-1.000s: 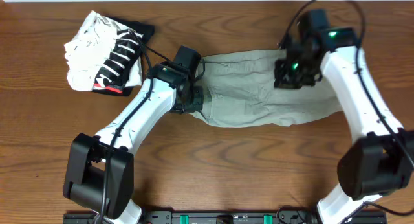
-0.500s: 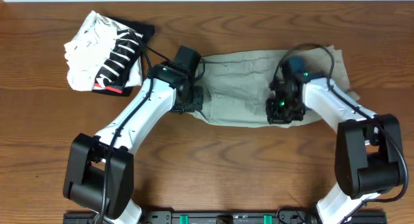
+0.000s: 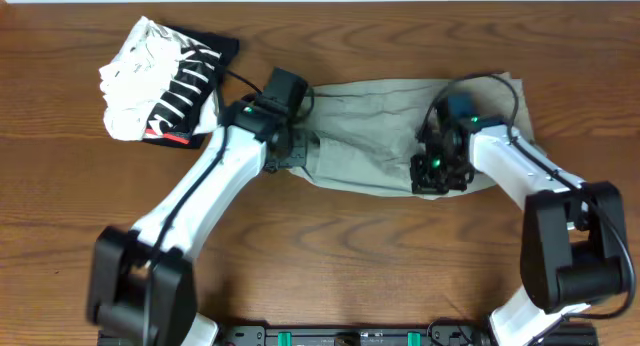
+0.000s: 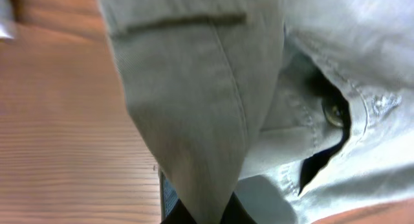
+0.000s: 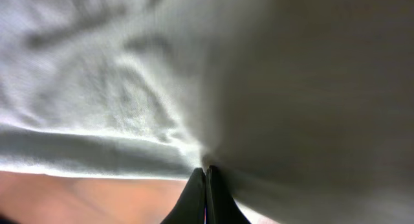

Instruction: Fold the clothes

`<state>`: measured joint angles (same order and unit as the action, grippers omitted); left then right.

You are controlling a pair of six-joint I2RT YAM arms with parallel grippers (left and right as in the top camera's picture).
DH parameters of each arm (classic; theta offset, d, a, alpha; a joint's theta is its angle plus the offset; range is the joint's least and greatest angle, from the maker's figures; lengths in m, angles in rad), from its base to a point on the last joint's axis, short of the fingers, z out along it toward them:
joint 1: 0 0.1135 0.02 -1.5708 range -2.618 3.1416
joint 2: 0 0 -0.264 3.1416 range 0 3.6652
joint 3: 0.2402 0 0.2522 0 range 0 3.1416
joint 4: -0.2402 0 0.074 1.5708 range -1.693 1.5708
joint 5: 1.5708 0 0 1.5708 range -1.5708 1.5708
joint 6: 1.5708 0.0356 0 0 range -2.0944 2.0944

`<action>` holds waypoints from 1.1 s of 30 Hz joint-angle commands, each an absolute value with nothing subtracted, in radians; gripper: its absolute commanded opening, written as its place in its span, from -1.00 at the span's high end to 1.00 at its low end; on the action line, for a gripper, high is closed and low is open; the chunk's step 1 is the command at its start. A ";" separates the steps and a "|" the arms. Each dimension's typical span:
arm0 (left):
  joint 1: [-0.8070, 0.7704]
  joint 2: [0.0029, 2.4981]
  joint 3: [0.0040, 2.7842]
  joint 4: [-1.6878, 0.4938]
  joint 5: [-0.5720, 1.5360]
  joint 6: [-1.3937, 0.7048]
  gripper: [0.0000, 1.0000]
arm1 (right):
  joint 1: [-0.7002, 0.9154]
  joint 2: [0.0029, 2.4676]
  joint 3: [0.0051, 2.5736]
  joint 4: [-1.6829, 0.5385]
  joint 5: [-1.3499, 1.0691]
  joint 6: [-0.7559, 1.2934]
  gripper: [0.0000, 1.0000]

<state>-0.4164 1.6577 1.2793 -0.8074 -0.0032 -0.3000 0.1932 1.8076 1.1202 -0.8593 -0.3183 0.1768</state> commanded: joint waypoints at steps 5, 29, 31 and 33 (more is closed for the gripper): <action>-0.416 1.510 1.289 -0.828 -0.192 -0.187 0.88 | 0.163 1.661 1.232 -0.888 -0.308 0.167 0.98; -0.416 1.498 1.193 -0.913 -0.059 -0.481 0.88 | 0.171 1.842 1.198 -0.662 -0.216 0.167 0.97; -0.416 1.499 1.162 -0.906 -0.033 -0.501 0.88 | 0.171 1.843 1.196 -0.662 -0.216 0.167 0.97; -0.416 1.500 1.124 -0.893 -0.029 -0.511 0.87 | 0.171 1.843 1.196 -0.662 -0.216 0.167 0.98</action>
<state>-0.4160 1.5032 1.1637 -0.8978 -0.0769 -0.4553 0.1684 1.8385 1.2003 -0.6621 -0.2264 0.1749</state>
